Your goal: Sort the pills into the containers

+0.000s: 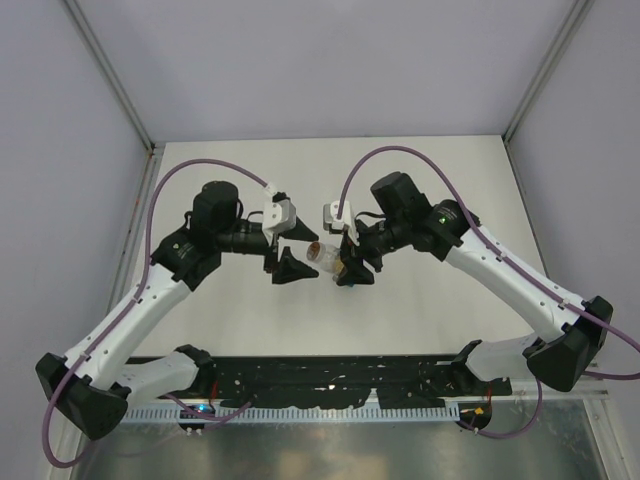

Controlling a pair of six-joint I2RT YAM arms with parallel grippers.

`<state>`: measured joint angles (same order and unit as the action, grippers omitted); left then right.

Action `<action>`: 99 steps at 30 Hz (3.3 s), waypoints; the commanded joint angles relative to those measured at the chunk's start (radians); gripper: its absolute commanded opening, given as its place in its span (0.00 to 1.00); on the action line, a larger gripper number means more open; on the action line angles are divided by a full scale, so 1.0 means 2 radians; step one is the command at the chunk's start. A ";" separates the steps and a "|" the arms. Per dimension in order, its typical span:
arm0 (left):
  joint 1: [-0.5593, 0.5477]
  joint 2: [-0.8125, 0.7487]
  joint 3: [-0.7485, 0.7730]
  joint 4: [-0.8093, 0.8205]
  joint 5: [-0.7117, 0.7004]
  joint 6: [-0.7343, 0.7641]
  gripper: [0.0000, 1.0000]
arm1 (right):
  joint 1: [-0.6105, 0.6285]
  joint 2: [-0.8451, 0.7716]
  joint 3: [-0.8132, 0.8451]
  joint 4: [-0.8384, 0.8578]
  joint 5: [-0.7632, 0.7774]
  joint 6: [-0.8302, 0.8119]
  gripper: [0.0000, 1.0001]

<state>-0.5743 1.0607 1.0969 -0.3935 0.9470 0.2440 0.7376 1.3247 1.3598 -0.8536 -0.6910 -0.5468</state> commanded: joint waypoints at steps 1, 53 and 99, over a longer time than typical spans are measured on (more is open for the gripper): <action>-0.006 0.005 0.004 0.033 0.008 -0.010 0.73 | 0.000 -0.003 0.017 0.008 -0.008 -0.003 0.06; -0.004 -0.042 -0.002 -0.019 -0.072 0.002 1.00 | 0.000 -0.010 -0.017 0.055 0.072 0.017 0.06; -0.007 0.050 0.018 0.043 -0.253 -0.367 0.00 | 0.000 0.009 0.007 0.099 0.212 0.065 0.06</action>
<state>-0.5873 1.1461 1.0821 -0.2298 0.5770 -0.3878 0.7433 1.3483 1.3441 -0.7498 -0.3710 -0.4915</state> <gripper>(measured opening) 0.407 0.591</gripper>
